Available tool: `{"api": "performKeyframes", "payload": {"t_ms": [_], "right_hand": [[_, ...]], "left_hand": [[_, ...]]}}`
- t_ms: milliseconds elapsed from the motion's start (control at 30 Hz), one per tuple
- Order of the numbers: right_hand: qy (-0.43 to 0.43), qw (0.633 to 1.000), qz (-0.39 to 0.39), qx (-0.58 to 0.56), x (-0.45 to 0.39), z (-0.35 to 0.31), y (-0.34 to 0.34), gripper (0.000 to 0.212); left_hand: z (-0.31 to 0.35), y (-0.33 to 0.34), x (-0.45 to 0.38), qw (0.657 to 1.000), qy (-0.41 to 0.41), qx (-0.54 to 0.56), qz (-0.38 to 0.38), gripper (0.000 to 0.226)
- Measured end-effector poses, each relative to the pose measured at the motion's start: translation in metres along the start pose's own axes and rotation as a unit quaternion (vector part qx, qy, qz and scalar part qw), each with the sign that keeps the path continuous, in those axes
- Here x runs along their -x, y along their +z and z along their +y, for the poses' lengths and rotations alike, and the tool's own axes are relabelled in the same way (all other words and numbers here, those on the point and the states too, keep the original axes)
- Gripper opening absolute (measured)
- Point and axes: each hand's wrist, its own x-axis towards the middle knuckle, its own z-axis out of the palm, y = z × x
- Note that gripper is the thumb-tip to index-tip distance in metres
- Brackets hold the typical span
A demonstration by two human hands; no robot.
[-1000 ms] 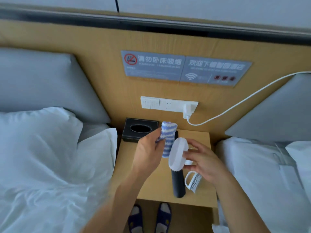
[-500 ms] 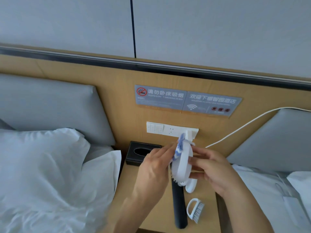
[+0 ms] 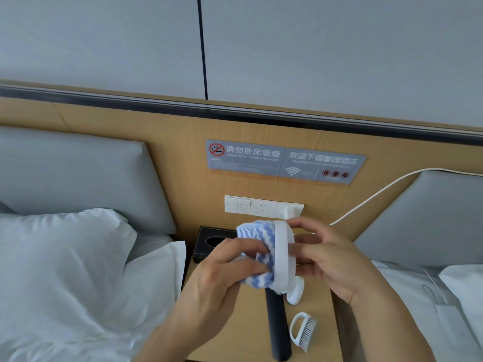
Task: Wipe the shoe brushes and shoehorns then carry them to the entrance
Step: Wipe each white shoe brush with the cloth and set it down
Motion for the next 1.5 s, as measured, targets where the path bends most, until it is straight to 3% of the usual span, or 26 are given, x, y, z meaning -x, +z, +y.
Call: {"api": "performKeyframes", "payload": {"t_ms": [167,300,400,667,1000,1067,1200,1367,1500], "right_hand": [[-0.014,0.998,-0.043,0.042,0.002,-0.004,0.012,0.037],[-0.041,0.996,-0.08,0.023,0.002,-0.01,0.022,0.05],[-0.056,0.995,-0.087,0.001,0.002,-0.011,0.029,0.048],[-0.062,0.997,-0.023,-0.037,0.002,-0.013,0.022,0.043],[-0.057,0.991,0.07,-0.098,-0.002,-0.014,0.032,0.037],[-0.062,0.987,0.093,-0.112,-0.004,-0.017,0.035,0.036],[-0.072,0.976,0.132,-0.155,-0.008,-0.024,0.044,0.036],[-0.087,0.964,0.157,-0.196,-0.009,-0.025,0.059,0.035],[-0.084,0.963,0.127,-0.222,-0.001,-0.02,0.058,0.038]], "left_hand": [[0.004,-0.005,0.01,0.999,-0.012,-0.011,0.035,0.04],[0.004,-0.009,0.005,0.998,-0.027,-0.013,0.052,0.053],[0.001,-0.016,-0.005,0.998,-0.022,-0.005,0.057,0.057],[-0.002,-0.025,-0.015,1.0,0.015,0.023,-0.006,0.06],[0.002,-0.031,-0.017,0.965,-0.098,0.244,0.003,0.037],[0.005,-0.029,-0.025,0.97,-0.124,0.206,0.032,0.037],[0.013,-0.017,-0.035,0.977,-0.145,0.111,0.11,0.016],[0.02,0.0,-0.036,0.96,-0.169,0.098,0.2,0.034],[0.01,-0.015,-0.039,0.961,-0.191,0.088,0.182,0.028]]}}
